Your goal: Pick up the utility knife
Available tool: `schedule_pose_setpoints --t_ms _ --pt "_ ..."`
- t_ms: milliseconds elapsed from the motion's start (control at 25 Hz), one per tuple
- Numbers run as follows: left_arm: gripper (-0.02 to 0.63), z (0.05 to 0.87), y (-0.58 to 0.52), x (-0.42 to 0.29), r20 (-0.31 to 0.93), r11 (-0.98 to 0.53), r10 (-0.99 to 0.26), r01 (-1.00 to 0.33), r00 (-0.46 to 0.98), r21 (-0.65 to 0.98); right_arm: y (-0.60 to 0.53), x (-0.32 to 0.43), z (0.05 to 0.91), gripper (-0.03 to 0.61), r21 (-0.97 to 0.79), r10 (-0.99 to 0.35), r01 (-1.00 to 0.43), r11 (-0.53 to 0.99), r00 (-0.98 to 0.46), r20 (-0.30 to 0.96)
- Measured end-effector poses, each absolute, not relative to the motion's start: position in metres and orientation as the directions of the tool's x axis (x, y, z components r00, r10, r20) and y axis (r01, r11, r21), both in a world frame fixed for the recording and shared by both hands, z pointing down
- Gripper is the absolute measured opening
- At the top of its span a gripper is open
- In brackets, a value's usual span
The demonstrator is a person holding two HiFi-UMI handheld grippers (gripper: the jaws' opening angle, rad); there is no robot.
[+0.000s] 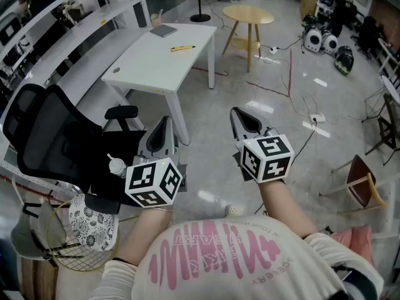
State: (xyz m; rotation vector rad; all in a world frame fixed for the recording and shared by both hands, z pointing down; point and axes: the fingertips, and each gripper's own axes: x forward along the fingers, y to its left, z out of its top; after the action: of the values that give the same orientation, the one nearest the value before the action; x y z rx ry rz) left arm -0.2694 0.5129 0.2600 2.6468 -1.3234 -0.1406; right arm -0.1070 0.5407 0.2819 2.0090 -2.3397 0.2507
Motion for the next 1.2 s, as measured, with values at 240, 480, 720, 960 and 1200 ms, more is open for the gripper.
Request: schedule_pose_setpoints --t_ms 240,480,720,960,1200 --pt "0.027 0.256 0.498 -0.250 -0.008 -0.575 -0.809 -0.790 0.587 0.211 0.525 -0.087 0.278 0.014 -0.080 -0.975 -0.984 0.159 -0.169 0.146" --pt "0.027 0.250 0.467 -0.214 -0.018 -0.563 -0.819 -0.796 0.574 0.222 0.494 -0.049 0.270 0.014 -0.087 -0.974 -0.980 0.179 -0.189 0.127" --pt "0.027 0.254 0.430 -0.159 -0.031 -0.544 -0.830 -0.795 0.557 0.268 0.454 0.003 0.271 0.015 -0.091 -0.963 -0.970 0.227 -0.237 0.127" --pt "0.026 0.281 0.400 -0.125 -0.003 -0.520 -0.841 -0.806 0.542 0.282 0.414 0.036 0.297 0.015 -0.105 -0.948 -0.959 0.265 -0.279 0.153" --pt "0.028 0.280 0.371 -0.119 -0.003 -0.507 -0.844 -0.797 0.536 0.328 0.381 0.036 0.306 0.015 -0.104 -0.932 -0.947 0.303 -0.317 0.174"
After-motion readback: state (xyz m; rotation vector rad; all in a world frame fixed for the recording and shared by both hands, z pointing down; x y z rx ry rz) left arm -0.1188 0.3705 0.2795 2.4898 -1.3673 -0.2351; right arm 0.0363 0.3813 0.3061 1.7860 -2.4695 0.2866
